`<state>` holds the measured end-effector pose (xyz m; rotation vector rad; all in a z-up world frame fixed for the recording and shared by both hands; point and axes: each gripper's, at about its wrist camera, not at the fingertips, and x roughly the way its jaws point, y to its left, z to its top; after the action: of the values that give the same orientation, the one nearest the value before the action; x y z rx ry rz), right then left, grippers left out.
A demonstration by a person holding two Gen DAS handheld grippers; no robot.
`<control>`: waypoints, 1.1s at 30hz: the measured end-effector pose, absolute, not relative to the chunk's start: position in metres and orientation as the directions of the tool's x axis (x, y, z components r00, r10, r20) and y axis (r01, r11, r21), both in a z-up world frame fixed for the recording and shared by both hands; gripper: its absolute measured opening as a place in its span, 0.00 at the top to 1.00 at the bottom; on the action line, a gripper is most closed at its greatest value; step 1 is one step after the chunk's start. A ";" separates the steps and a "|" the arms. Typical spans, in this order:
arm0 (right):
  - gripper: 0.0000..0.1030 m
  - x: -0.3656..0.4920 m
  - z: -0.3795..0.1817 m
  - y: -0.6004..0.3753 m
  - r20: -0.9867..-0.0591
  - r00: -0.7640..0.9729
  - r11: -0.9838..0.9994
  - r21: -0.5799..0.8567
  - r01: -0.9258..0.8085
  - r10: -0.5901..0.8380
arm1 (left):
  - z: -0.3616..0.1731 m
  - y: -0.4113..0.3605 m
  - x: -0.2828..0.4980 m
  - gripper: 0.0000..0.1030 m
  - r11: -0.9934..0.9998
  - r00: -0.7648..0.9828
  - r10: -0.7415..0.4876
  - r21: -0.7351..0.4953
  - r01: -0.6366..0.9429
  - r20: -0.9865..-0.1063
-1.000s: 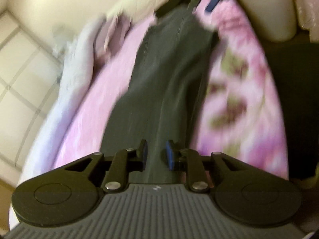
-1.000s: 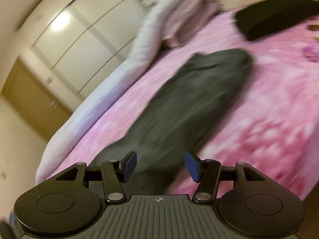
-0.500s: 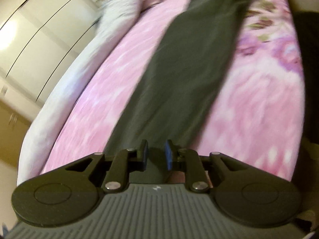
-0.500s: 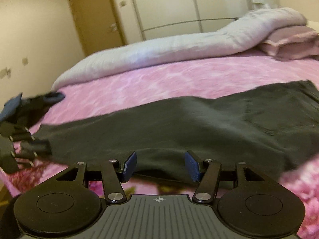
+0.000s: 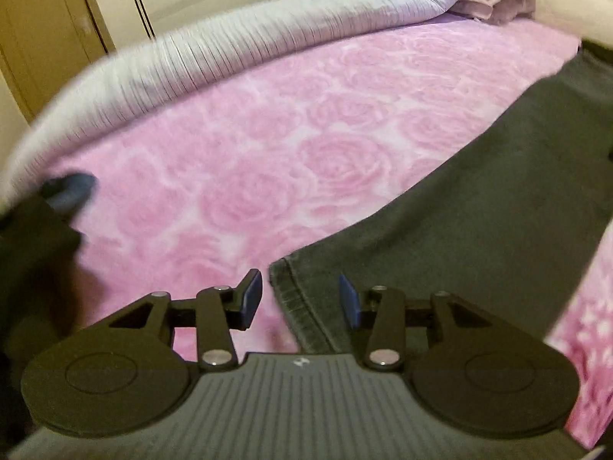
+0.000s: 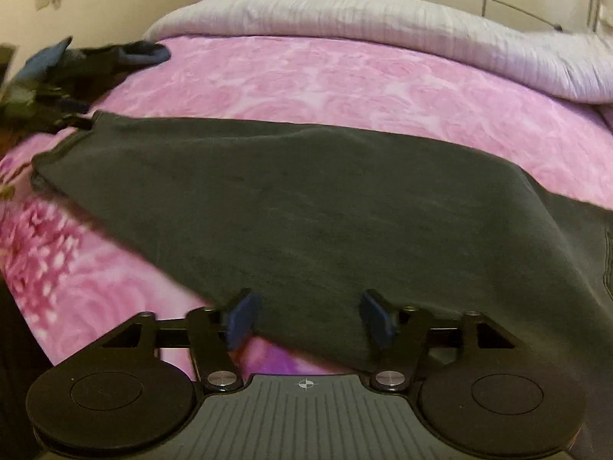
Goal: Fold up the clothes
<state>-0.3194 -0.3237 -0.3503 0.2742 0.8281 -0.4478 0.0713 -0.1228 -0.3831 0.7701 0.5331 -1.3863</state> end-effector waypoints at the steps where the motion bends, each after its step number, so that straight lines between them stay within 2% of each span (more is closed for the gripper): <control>1: 0.30 -0.315 -0.354 -0.322 -0.766 0.580 0.876 0.046 0.480 -0.277 | -0.386 -0.128 0.073 0.67 0.007 0.115 -0.653 0.146 0.989 -0.748; 2: 0.29 -0.313 -0.356 -0.321 -0.767 0.578 0.880 0.038 0.474 -0.279 | -0.390 -0.131 0.074 0.81 0.008 0.128 -0.650 0.162 0.987 -0.749; 3: 0.28 -0.312 -0.358 -0.320 -0.767 0.577 0.883 0.030 0.469 -0.281 | -0.393 -0.134 0.075 0.91 0.010 0.144 -0.648 0.181 0.983 -0.748; 7: 0.23 -0.309 -0.359 -0.321 -0.771 0.573 0.884 0.029 0.466 -0.277 | -0.395 -0.133 0.077 0.89 0.034 0.202 -0.650 0.237 0.971 -0.733; 8: 0.22 -0.309 -0.357 -0.319 -0.773 0.571 0.886 0.026 0.464 -0.276 | -0.394 -0.131 0.077 0.88 0.042 0.210 -0.650 0.242 0.969 -0.730; 11: 0.22 -0.308 -0.352 -0.315 -0.778 0.564 0.889 0.018 0.457 -0.275 | -0.390 -0.124 0.075 0.77 0.064 0.244 -0.652 0.269 0.961 -0.718; 14: 0.22 -0.313 -0.348 -0.309 -0.777 0.562 0.897 -0.008 0.442 -0.284 | -0.380 -0.094 0.059 0.78 0.032 0.316 -0.687 0.407 0.913 -0.654; 16: 0.22 -0.325 -0.346 -0.302 -0.762 0.561 0.897 -0.055 0.439 -0.322 | -0.375 -0.063 0.038 0.73 -0.069 0.279 -0.742 0.484 0.872 -0.610; 18: 0.22 -0.338 -0.346 -0.297 -0.745 0.553 0.886 -0.110 0.451 -0.374 | -0.382 -0.039 0.017 0.49 -0.179 0.235 -0.767 0.550 0.816 -0.597; 22: 0.22 -0.372 -0.349 -0.295 -0.718 0.523 0.835 -0.147 0.531 -0.459 | -0.408 -0.003 -0.026 0.48 -0.369 0.176 -0.773 0.658 0.657 -0.609; 24: 0.22 -0.391 -0.348 -0.294 -0.703 0.508 0.805 -0.158 0.571 -0.498 | -0.425 0.001 -0.038 0.52 -0.407 0.205 -0.767 0.707 0.579 -0.609; 26: 0.22 -0.407 -0.345 -0.293 -0.686 0.480 0.772 -0.192 0.606 -0.547 | -0.437 -0.003 -0.043 0.55 -0.388 0.252 -0.783 0.763 0.517 -0.569; 27: 0.22 -0.415 -0.344 -0.293 -0.682 0.462 0.754 -0.205 0.624 -0.567 | -0.440 -0.009 -0.044 0.75 -0.370 0.292 -0.784 0.790 0.489 -0.548; 28: 0.22 -0.424 -0.343 -0.294 -0.677 0.449 0.736 -0.207 0.645 -0.584 | -0.443 -0.015 -0.043 0.85 -0.361 0.327 -0.779 0.809 0.465 -0.536; 31: 0.22 -0.449 -0.341 -0.300 -0.666 0.404 0.670 -0.198 0.715 -0.628 | -0.440 -0.019 -0.037 0.89 -0.323 0.368 -0.809 0.870 0.373 -0.458; 33: 0.22 -0.461 -0.339 -0.304 -0.658 0.374 0.630 -0.200 0.750 -0.654 | -0.431 -0.021 -0.031 0.89 -0.292 0.372 -0.814 0.869 0.401 -0.445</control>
<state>-0.4613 -0.3035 -0.3385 0.1409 0.7733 -0.9024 -0.0305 -0.0214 -0.4313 1.4119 -0.4037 -1.2515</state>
